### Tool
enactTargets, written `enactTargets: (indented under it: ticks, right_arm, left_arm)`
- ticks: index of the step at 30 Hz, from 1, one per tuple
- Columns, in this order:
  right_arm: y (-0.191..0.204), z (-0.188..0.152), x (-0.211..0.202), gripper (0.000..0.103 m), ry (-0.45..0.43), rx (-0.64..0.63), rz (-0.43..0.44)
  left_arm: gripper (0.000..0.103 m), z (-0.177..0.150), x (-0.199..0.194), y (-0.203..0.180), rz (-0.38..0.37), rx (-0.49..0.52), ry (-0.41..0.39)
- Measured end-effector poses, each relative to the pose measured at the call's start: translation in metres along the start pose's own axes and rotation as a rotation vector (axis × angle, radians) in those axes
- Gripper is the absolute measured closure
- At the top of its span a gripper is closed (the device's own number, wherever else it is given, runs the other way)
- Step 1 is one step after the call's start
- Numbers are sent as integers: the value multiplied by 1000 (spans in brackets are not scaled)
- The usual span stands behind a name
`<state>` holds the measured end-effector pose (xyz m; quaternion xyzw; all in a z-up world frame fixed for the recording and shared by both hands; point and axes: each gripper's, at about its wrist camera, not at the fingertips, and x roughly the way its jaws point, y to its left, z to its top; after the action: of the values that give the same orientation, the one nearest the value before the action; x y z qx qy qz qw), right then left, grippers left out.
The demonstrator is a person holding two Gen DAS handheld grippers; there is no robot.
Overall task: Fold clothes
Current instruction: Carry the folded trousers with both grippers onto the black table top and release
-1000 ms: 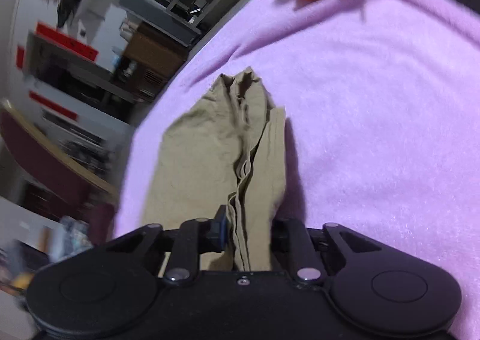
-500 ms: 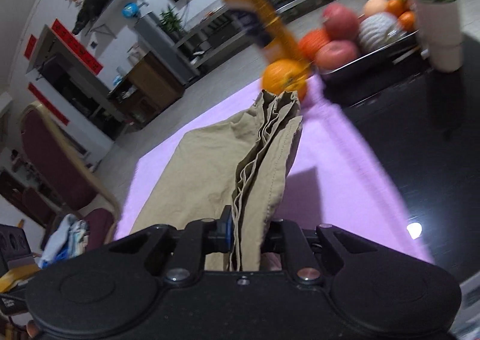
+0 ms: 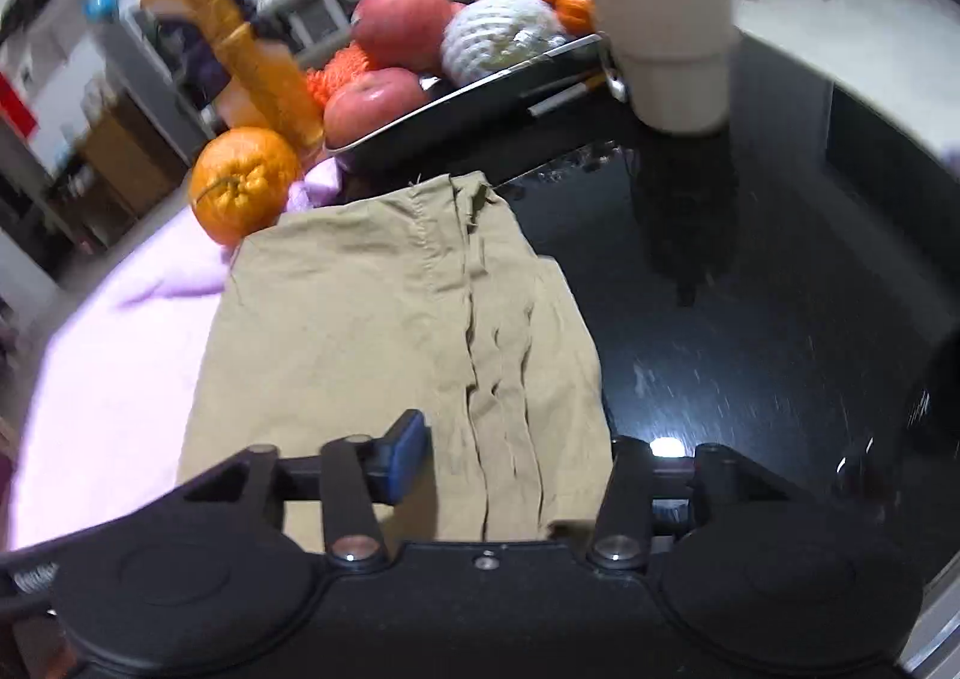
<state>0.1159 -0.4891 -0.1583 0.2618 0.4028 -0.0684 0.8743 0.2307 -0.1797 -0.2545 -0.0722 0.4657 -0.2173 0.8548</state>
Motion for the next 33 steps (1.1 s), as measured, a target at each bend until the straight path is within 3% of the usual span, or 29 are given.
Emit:
enactTargets:
  ticks: [2, 5, 6, 8, 11, 13, 14, 17, 19, 21, 25, 28, 31, 33]
  right_arm:
    - [-10, -9, -20, 38, -46, 16, 34]
    - [-12, -21, -56, 37, -145, -1, 22]
    - [-11, -23, -65, 40, -175, -14, 29]
    - [-2, -31, -78, 77, -211, -112, 54]
    - [14, -43, -60, 85, -133, -296, 131]
    - [17, -55, -41, 88, -39, -360, 86]
    - [15, -59, -35, 93, -34, -371, 61]
    - [12, -60, -46, 95, -43, -311, 45]
    - [12, -56, -63, 88, -55, -239, 54]
    - [13, -53, -80, 72, -66, -166, 63]
    - [13, -46, -114, 46, -88, -20, 81]
    - [30, -48, -137, 22, -85, -45, 44]
    - [54, -63, -169, 1, -102, -110, -12]
    - [67, -67, -185, 0, -114, -138, -31]
  left_arm:
    - [44, -1, -20, -2, -3, 31, -50]
    - [49, -11, -34, -21, -25, 131, -77]
    - [51, -17, -36, -30, -34, 172, -75]
    - [53, -35, -34, -51, -52, 267, -68]
    - [53, -47, -34, -65, -21, 327, -47]
    - [51, -52, -34, -71, 10, 350, -30]
    - [49, -55, -34, -75, 26, 361, -22]
    - [48, -62, -35, -84, 74, 395, 3]
    - [48, -67, -35, -90, 106, 418, 20]
    - [47, -71, -39, -96, 136, 434, 31]
    - [32, -65, -84, -94, 176, 392, -9]
    - [20, -64, -115, -91, 183, 353, -27]
    - [18, -69, -137, -90, 179, 329, -36]
    - [17, -73, -150, -91, 177, 319, -38]
